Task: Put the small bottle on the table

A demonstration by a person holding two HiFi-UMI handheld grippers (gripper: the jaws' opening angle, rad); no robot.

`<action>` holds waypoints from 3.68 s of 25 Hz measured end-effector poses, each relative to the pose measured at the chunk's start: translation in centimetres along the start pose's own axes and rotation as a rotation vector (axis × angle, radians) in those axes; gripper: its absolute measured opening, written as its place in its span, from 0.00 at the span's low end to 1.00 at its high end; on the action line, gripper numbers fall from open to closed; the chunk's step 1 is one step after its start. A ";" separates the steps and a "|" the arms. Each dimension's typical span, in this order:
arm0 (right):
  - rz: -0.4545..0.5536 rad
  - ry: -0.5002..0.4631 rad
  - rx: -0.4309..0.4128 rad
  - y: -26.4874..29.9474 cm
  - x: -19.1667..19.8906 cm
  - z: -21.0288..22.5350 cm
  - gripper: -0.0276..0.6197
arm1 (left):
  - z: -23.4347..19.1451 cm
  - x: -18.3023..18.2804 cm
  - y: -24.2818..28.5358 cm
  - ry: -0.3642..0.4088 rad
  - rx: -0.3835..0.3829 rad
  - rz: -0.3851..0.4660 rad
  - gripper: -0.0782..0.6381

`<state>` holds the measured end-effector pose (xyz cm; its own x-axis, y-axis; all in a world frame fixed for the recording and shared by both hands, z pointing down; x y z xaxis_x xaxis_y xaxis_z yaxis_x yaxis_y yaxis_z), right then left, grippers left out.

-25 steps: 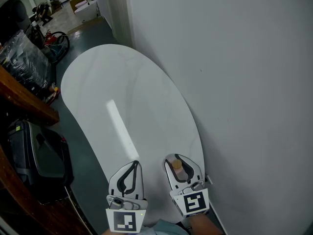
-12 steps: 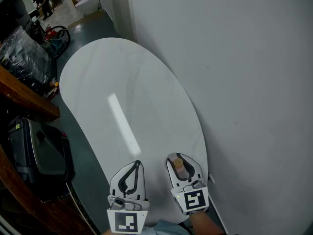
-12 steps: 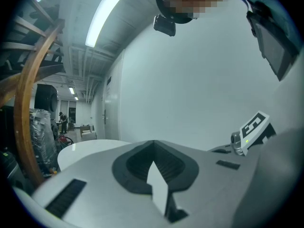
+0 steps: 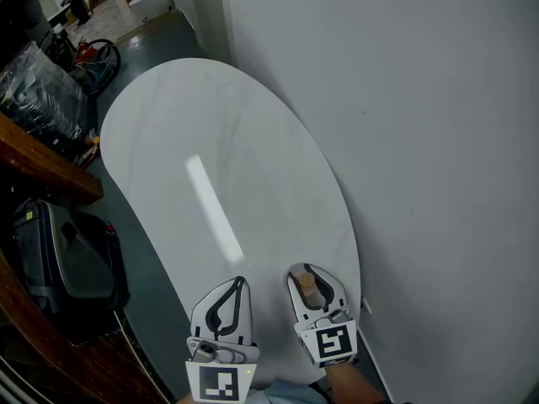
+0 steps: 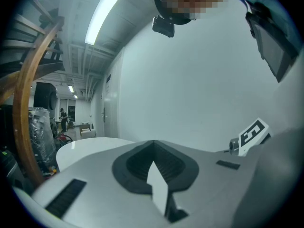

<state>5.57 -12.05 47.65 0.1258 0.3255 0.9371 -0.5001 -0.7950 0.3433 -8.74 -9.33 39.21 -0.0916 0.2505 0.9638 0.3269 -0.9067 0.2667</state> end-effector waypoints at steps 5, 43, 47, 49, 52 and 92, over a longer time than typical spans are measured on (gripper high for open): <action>-0.016 0.022 0.010 0.2 0.5 0.2 0.24 | -0.2 0.1 0.1 -0.007 -0.006 -0.002 0.11; 0.006 -0.042 0.012 1.3 3.4 -0.5 0.24 | -0.6 0.4 0.3 0.005 -0.017 -0.022 0.11; 0.064 -0.128 -0.011 1.6 1.8 -0.2 0.32 | -0.6 0.1 0.0 0.007 -0.026 -0.004 0.11; 0.072 -0.096 -0.002 1.4 1.3 -0.2 0.33 | -0.7 -0.2 -0.2 0.004 -0.033 0.007 0.11; 0.096 -0.073 0.005 0.9 0.3 -0.2 0.33 | -0.8 -0.7 -0.6 0.005 -0.039 0.033 0.11; 0.489 -0.095 -0.045 -5.7 -14.2 -4.7 0.04 | -0.4 -7.0 -3.9 0.022 -0.079 0.292 0.11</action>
<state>2.57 -9.70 32.10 -0.0561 -0.1301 0.9899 -0.5565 -0.8191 -0.1392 -9.75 -7.73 31.42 -0.0254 -0.0310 0.9992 0.2684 -0.9630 -0.0230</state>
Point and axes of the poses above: the fingertips, and each gripper's own axes: y forward along the fingers, z to its right, x out of its underside, the point moved 6 cm from there along -y, backward along the fingers, and after that the axes turned 1 degree about z, right-handed, at the moved point
